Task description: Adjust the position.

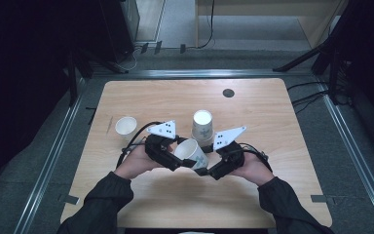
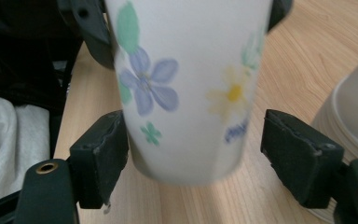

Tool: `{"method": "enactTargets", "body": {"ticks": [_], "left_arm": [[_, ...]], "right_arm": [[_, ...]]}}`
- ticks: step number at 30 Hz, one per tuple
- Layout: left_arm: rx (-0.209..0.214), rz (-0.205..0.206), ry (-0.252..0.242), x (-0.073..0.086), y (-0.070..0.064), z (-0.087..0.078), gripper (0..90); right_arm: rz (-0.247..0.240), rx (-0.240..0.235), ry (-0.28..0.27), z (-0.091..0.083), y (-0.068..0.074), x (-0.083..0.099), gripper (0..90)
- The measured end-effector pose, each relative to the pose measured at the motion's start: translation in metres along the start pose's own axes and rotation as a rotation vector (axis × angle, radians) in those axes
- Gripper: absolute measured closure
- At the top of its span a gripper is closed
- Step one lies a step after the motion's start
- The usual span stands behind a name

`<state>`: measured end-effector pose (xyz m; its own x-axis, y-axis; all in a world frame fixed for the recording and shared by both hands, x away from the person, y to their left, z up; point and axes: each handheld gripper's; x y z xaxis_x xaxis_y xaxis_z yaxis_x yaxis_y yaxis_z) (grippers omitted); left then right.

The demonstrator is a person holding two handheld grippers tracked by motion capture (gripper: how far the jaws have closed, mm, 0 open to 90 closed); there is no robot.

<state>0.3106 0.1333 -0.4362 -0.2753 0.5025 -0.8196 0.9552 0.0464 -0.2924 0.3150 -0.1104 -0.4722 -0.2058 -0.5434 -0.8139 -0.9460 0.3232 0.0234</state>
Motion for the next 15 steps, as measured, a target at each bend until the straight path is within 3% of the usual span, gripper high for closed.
{"method": "enactTargets", "body": {"ticks": [7, 15], "left_arm": [[-0.014, -0.002, -0.004, -0.001, 0.001, -0.012, 24.5], [-0.040, -0.008, -0.001, -0.002, 0.003, -0.025, 25.0]], "right_arm": [[-0.018, 0.067, 0.005, -0.001, 0.001, 0.006, 21.5], [-0.031, 0.080, 0.016, -0.003, 0.003, 0.010, 20.6]]}}
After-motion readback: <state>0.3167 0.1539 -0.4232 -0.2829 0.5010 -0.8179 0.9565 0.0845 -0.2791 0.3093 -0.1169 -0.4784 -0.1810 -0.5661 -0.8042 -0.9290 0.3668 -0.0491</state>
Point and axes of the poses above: each handheld gripper's, and its own axes: z roughly forward along the jaws, x roughly out of its underside, y roughly to its left, and after that the axes turned 13 degrees about x, right-handed
